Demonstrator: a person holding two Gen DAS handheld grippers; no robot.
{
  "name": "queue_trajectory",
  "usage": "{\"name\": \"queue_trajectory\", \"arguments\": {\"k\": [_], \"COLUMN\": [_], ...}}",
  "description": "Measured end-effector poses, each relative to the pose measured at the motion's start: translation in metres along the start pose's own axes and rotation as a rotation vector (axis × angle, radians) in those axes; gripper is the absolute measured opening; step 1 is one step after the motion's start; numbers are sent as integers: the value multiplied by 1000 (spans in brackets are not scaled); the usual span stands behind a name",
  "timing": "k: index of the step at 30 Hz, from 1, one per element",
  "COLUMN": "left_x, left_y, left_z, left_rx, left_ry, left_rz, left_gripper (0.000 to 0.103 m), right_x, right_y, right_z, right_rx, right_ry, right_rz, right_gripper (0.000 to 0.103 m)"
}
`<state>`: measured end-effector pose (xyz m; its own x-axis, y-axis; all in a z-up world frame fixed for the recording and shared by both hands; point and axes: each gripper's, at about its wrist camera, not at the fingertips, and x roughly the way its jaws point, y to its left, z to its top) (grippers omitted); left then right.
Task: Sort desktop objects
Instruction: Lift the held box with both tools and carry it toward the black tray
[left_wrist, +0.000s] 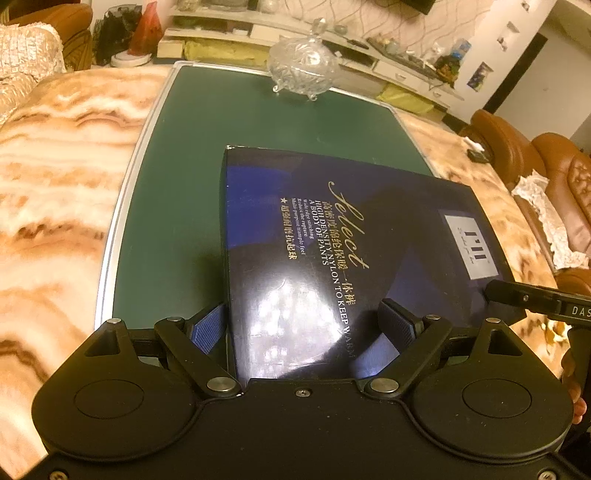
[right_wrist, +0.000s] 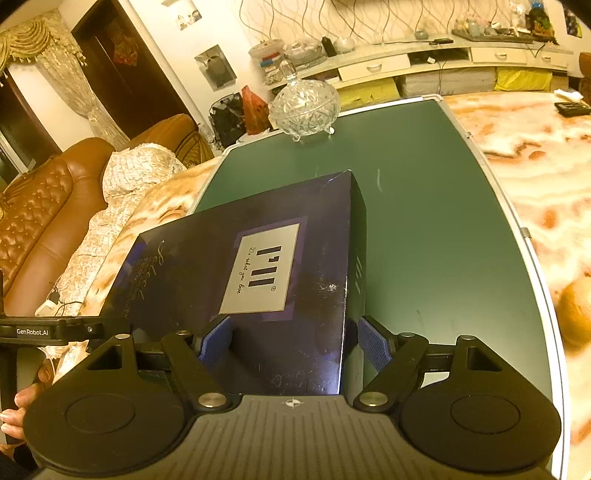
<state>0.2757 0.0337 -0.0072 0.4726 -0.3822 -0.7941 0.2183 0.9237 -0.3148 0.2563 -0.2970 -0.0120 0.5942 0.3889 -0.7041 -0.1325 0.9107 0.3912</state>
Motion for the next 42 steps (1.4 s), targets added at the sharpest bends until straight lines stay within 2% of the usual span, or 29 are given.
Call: {"name": "queue_trajectory", "arguments": {"k": [16, 32, 42], "left_x": [-61, -88, -95], "left_y": [-31, -43, -46], "left_z": [-72, -127, -151], "left_rx": [31, 38, 49], "left_ry": [11, 28, 34], "left_rz": [25, 25, 35], "left_gripper": [88, 88, 88], "right_x": [-69, -112, -122], "right_y": [25, 33, 34], "right_z": [-64, -121, -147], "right_rx": [-10, 3, 11], "right_ry": [-12, -10, 0], "right_rz": [-14, -29, -32], "right_gripper": [79, 79, 79]}}
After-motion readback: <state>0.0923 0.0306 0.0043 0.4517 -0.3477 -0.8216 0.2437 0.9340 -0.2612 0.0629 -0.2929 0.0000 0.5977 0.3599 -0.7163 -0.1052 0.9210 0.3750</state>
